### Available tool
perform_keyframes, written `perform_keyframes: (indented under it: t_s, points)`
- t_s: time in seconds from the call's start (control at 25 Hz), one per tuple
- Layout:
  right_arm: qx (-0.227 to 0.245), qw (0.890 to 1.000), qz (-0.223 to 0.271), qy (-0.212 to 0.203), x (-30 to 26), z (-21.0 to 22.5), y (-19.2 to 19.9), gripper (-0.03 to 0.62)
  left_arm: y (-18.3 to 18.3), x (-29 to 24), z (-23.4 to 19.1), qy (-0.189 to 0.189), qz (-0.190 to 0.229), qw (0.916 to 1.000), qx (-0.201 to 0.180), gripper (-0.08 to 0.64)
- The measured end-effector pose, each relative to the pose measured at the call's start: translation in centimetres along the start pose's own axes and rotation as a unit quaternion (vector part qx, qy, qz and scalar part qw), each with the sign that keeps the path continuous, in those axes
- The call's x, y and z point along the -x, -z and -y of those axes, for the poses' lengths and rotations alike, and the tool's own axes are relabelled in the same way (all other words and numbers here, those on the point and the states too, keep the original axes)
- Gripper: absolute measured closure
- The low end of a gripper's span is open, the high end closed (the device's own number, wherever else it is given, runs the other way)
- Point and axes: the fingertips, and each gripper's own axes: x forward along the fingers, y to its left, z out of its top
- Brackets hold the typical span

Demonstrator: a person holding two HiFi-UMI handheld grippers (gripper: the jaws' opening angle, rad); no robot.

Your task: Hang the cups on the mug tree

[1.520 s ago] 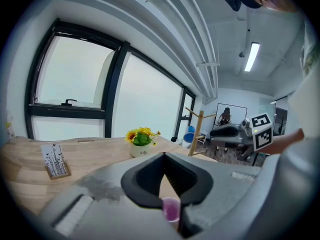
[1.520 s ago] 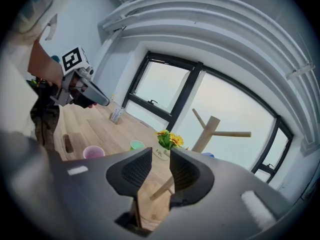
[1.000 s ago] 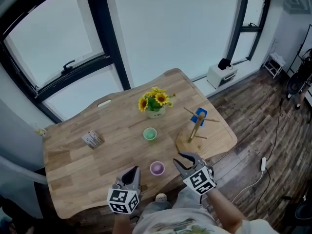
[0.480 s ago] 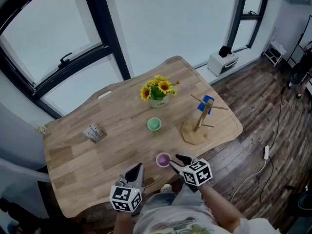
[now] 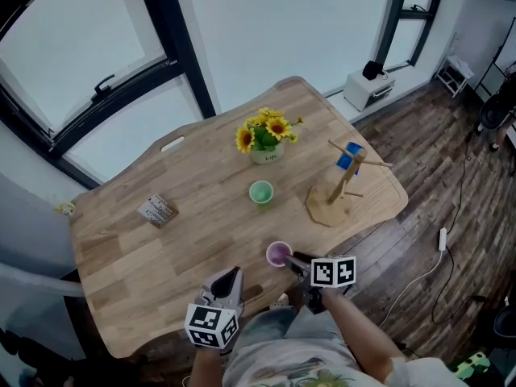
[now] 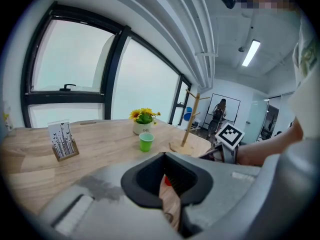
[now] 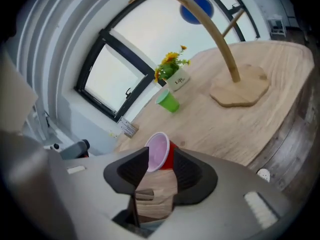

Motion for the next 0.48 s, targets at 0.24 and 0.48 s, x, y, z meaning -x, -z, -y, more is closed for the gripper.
perform_keyframes:
  t_s: [0.24, 0.48]
  points:
    - [-0.047, 0.999, 0.009, 0.009, -0.67, 0.7, 0.23, 0.479, 0.81, -0.11, -0.53, 0.008, -0.008, 0.9999, 0.003, 0.558]
    - [-0.051, 0.998, 0.014, 0.016, -0.7, 0.67, 0.54, 0.565, 0.95, -0.78, 0.44, 0.029, -0.011, 0.9995, -0.005, 0.558]
